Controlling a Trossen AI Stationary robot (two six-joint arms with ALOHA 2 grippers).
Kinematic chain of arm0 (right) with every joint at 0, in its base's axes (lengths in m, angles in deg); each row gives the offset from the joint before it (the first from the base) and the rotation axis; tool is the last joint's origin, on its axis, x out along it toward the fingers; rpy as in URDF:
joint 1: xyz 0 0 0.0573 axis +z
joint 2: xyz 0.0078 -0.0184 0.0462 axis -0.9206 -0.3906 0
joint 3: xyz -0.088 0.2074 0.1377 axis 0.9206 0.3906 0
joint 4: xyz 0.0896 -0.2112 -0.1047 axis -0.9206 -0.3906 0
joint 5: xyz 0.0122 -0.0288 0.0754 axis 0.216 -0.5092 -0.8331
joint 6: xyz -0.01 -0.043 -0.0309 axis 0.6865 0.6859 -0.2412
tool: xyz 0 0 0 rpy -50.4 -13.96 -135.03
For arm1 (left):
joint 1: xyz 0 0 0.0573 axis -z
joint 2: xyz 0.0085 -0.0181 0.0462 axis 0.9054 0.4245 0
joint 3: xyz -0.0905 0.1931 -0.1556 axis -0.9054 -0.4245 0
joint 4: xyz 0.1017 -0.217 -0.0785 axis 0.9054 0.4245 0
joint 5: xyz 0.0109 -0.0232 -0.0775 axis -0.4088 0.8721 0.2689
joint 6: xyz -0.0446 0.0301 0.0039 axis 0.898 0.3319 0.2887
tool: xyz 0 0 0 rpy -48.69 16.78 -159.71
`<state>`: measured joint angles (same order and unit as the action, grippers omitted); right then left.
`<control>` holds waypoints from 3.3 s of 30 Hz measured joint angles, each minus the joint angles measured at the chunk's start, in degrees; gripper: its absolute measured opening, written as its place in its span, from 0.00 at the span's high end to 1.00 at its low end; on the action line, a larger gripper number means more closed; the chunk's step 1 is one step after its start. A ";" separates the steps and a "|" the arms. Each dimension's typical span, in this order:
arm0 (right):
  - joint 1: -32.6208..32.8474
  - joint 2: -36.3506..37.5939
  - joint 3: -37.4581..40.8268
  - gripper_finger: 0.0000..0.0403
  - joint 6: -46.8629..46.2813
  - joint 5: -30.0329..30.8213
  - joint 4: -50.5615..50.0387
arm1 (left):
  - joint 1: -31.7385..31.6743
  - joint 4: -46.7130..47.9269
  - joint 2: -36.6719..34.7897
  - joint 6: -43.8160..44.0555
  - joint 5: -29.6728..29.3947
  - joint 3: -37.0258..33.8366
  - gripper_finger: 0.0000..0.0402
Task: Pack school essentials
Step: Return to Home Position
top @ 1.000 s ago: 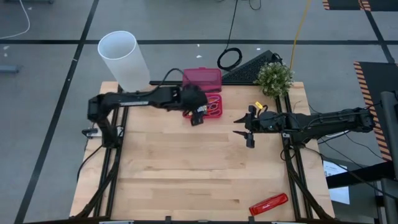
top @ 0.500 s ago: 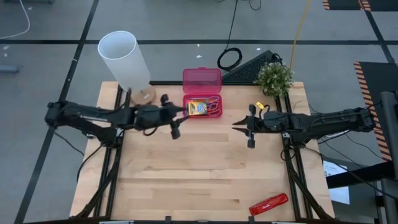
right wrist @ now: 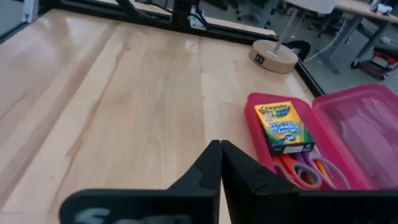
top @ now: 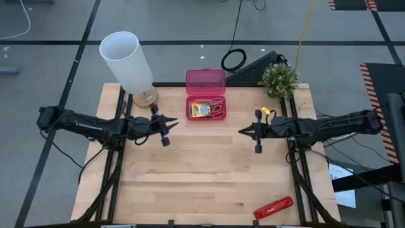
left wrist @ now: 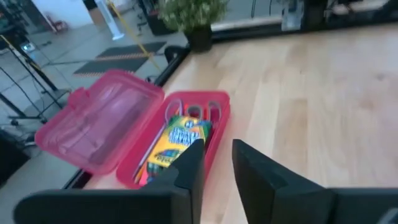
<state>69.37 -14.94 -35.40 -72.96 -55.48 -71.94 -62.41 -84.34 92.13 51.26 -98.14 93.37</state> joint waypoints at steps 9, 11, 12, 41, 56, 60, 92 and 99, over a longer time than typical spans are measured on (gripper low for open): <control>0.02 10.12 12.71 1.00 0.85 -4.39 9.27 | -3.53 -15.08 -2.67 0.69 9.01 -10.28 0.98; 0.02 12.70 14.76 1.00 0.81 -4.35 9.57 | -3.83 -20.16 -3.16 0.71 10.19 -13.34 0.98; -0.01 14.26 15.92 1.00 0.82 -4.37 9.65 | -3.85 -22.51 -3.43 0.80 10.77 -14.64 0.98; -0.05 46.26 25.81 1.00 4.51 -6.21 0.74 | -3.84 -35.24 -11.49 -0.81 18.32 -24.81 0.99; -0.09 46.20 25.91 1.00 4.60 -5.86 1.79 | -0.10 -17.99 -26.48 0.72 18.23 -24.78 1.00; -0.09 46.20 25.91 1.00 3.27 -5.84 1.93 | 0.51 -14.30 -30.86 0.76 18.12 -24.78 1.00; -0.09 46.18 25.96 1.00 3.08 -5.79 1.99 | 1.32 9.03 -54.61 0.87 18.56 -24.68 0.99; -0.09 46.18 25.96 1.00 3.09 -5.79 1.99 | 1.31 9.05 -54.19 1.19 18.29 -24.68 0.99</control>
<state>69.27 31.24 -9.44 -69.86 -61.27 -69.94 -61.10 -75.29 37.94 52.45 -79.85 68.69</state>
